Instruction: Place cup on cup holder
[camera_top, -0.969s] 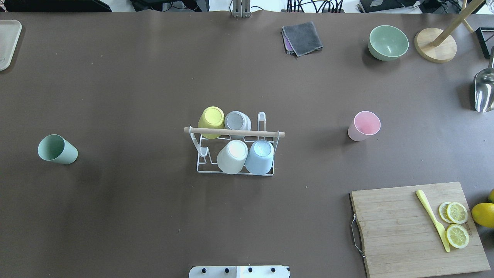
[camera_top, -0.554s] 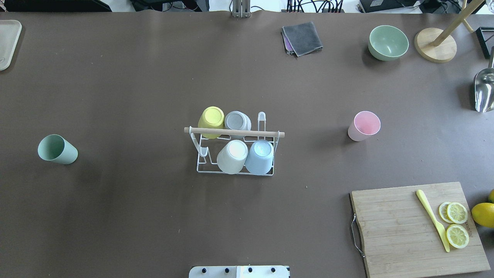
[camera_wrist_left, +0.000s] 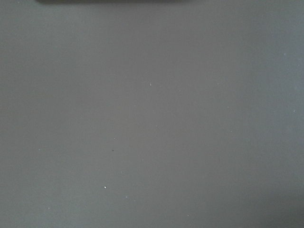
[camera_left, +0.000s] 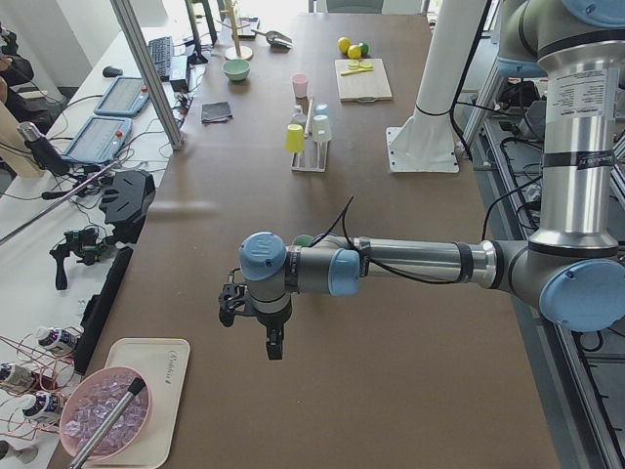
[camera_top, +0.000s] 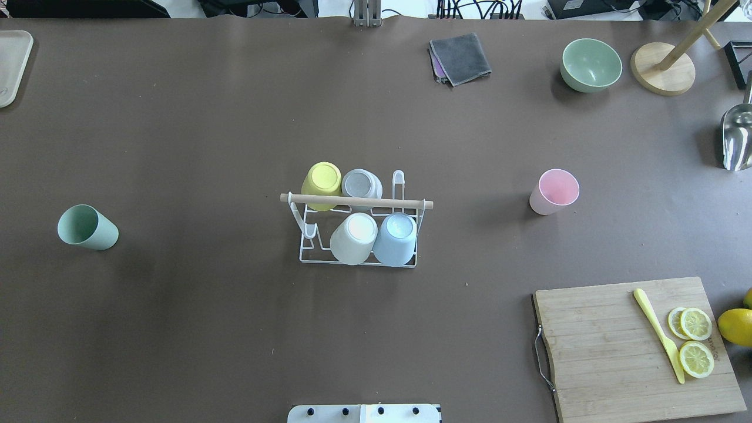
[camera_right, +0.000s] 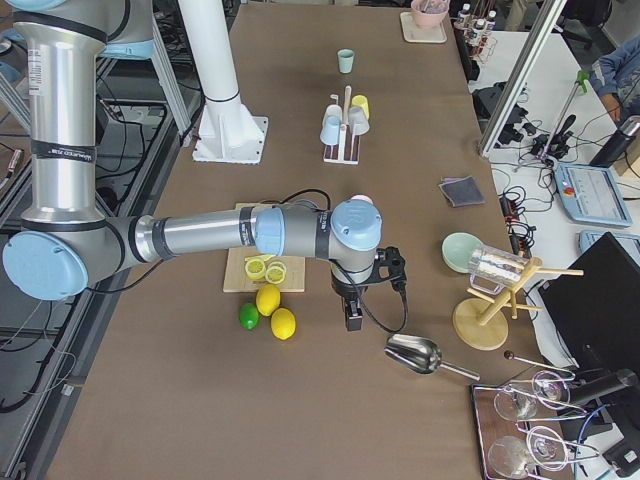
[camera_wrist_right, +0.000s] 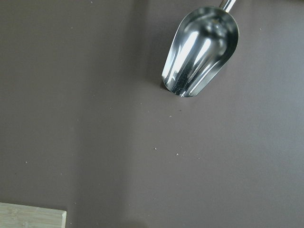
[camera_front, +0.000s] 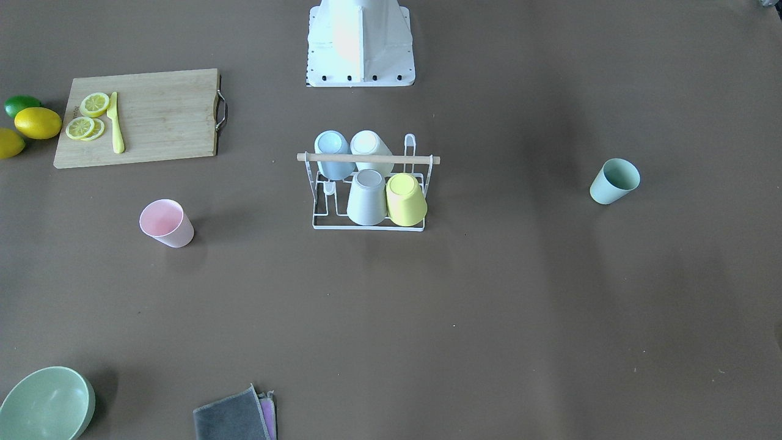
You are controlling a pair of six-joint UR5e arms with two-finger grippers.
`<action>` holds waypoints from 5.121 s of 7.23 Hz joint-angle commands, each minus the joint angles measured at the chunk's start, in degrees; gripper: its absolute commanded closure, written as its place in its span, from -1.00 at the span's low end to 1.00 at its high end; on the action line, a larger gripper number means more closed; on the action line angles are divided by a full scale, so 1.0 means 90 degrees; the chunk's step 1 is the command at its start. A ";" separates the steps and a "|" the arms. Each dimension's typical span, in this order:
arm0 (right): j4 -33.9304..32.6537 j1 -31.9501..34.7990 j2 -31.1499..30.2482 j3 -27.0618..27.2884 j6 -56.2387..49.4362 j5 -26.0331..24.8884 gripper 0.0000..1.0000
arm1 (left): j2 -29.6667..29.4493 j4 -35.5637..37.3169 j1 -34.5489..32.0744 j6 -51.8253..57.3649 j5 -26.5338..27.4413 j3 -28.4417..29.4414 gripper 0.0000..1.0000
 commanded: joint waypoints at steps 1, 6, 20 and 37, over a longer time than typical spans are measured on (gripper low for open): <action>0.0002 -0.0026 0.0220 0.0006 0.0018 -0.0062 -1.00 | 0.0000 0.0001 0.0004 0.0006 0.0001 0.0000 -0.96; -0.0444 -0.0873 0.0787 0.0639 0.0018 -0.0130 -1.00 | 0.0000 -0.0008 0.0004 0.0006 -0.0009 0.0000 -0.96; -0.3825 -0.4655 0.5042 -0.1708 -0.0839 -0.2806 -1.00 | -0.0009 -0.0009 0.0004 0.0006 0.0001 0.0039 -0.96; -0.3641 -0.5778 0.6199 -0.4213 -0.1954 -0.3929 -1.00 | -0.3367 0.3596 0.2493 0.0016 -0.0126 0.0836 -0.96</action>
